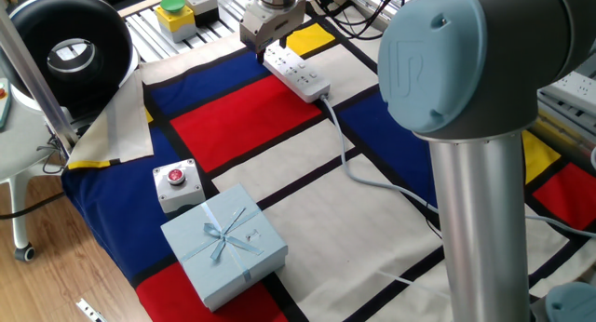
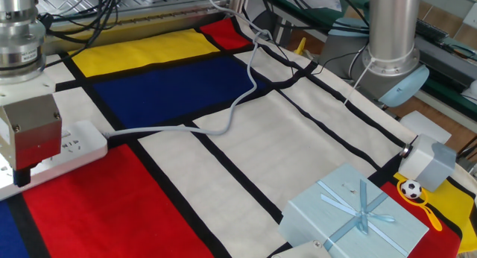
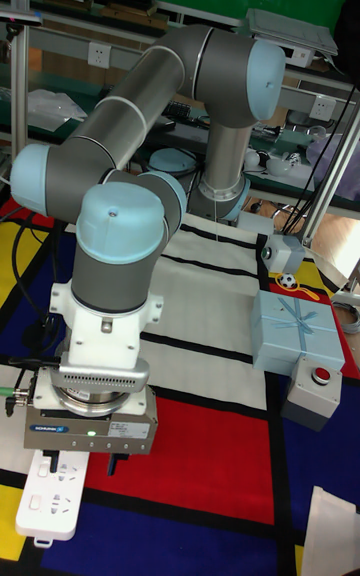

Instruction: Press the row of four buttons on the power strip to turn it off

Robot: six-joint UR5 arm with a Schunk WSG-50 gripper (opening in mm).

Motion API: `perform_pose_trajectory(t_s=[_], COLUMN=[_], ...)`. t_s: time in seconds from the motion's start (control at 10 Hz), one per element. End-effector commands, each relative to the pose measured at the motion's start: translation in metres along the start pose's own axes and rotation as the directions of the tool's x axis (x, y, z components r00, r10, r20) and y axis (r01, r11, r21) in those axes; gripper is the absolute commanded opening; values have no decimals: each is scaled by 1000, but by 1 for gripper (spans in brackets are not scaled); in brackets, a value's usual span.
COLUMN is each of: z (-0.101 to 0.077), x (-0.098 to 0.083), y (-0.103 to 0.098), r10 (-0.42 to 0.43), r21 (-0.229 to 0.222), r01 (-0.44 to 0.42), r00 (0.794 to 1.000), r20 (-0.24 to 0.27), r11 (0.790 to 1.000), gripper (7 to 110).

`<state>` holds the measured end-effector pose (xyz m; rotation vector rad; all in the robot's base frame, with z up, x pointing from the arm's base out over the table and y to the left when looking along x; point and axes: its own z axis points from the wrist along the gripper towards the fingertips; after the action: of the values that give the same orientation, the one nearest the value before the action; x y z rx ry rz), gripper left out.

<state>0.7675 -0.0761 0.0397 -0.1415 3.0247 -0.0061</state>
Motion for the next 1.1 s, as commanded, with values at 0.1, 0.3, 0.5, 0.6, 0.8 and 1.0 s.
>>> perform_pose_trajectory(t_s=[0.1,0.3,0.5,0.6,0.8,1.0], z=[-3,-1,-2,-3,-4,-3], x=[6,1,-2,-9,-6,-11], y=[28,23,31,41,49,31], r10=[-22,-7,15,23,17,15], r21=[-117,-100,-125,-163,-205,-138], r01=[18,6,-15,-19,-14,-10], r00=[999,1000,1000,999,1000,999], r20=[-29,-8,-1,24,14,37], r11=[993,995,992,986,979,990], gripper=[88,88,88,66,66,66])
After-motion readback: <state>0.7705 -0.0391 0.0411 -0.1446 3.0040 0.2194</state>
